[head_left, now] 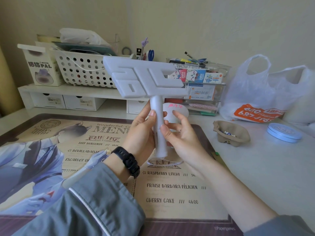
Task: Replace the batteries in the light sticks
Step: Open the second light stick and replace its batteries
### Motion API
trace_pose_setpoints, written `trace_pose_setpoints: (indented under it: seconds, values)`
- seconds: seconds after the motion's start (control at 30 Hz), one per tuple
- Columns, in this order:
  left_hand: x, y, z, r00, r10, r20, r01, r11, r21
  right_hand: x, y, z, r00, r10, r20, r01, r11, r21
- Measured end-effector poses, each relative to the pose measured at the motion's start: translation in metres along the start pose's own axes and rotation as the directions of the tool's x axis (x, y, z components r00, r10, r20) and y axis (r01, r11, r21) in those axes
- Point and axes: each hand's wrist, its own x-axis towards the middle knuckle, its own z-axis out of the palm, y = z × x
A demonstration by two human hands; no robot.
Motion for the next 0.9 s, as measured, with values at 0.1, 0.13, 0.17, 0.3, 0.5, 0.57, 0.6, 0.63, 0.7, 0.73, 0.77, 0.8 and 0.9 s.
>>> trace_pose_setpoints:
  seconds: [0.1,0.13,0.17,0.3,0.5,0.57,0.6,0.63,0.7,0.73,0.77,0.8,0.9]
  values:
    - [-0.001,-0.002,0.002,1.0,-0.007,-0.017,0.008,1.0,0.026,-0.002,-0.002,-0.001,0.981,0.068,0.184,-0.087,0.992,0.096]
    - [-0.002,-0.003,0.003,1.0,-0.011,-0.014,0.012,0.999,0.041,-0.002,-0.003,-0.001,0.974,0.09,0.206,-0.118,0.985,0.127]
    - [-0.002,-0.003,0.003,1.0,-0.014,-0.005,0.014,0.998,0.055,-0.002,-0.003,-0.001,0.973,0.11,0.205,-0.14,0.98,0.141]
    - [-0.003,-0.006,0.005,1.0,-0.002,0.03,0.0,0.995,0.099,-0.001,0.0,0.005,0.993,0.069,0.096,-0.074,0.996,0.049]
    - [-0.003,-0.003,0.008,0.999,-0.007,0.037,0.006,0.999,0.034,0.001,-0.003,0.007,0.996,0.055,0.063,-0.059,0.996,0.067]
    - [-0.002,-0.001,0.006,0.999,-0.022,0.031,0.023,1.0,-0.003,0.0,-0.007,-0.001,0.972,0.103,0.209,-0.143,0.972,0.186]
    - [-0.002,0.0,0.006,0.999,-0.027,0.032,0.027,1.0,-0.01,-0.002,-0.011,-0.004,0.948,0.125,0.293,-0.194,0.956,0.221]
    - [-0.002,0.001,0.005,0.999,-0.03,0.032,0.03,0.999,-0.012,-0.003,-0.011,-0.007,0.929,0.132,0.345,-0.216,0.952,0.217]
    - [-0.002,0.001,0.006,0.999,-0.032,0.023,0.033,0.999,-0.028,-0.003,-0.009,-0.005,0.944,0.094,0.317,-0.137,0.984,0.117]
    - [-0.002,0.001,0.007,1.0,-0.028,0.01,0.029,0.998,-0.05,-0.004,-0.008,-0.001,0.965,0.056,0.256,-0.071,0.996,0.051]
    - [-0.002,0.001,0.007,1.0,-0.026,-0.007,0.025,0.997,-0.073,-0.003,-0.007,0.004,0.983,0.011,0.186,-0.01,1.0,-0.006]
    - [-0.002,0.0,0.008,0.999,-0.029,-0.025,0.027,0.995,-0.094,-0.003,-0.006,0.009,0.991,-0.019,0.134,0.024,0.999,-0.033]
    - [0.0,-0.001,0.005,0.996,-0.051,-0.074,0.041,0.991,-0.127,-0.001,-0.002,0.014,0.994,-0.013,0.109,0.014,1.0,-0.007]
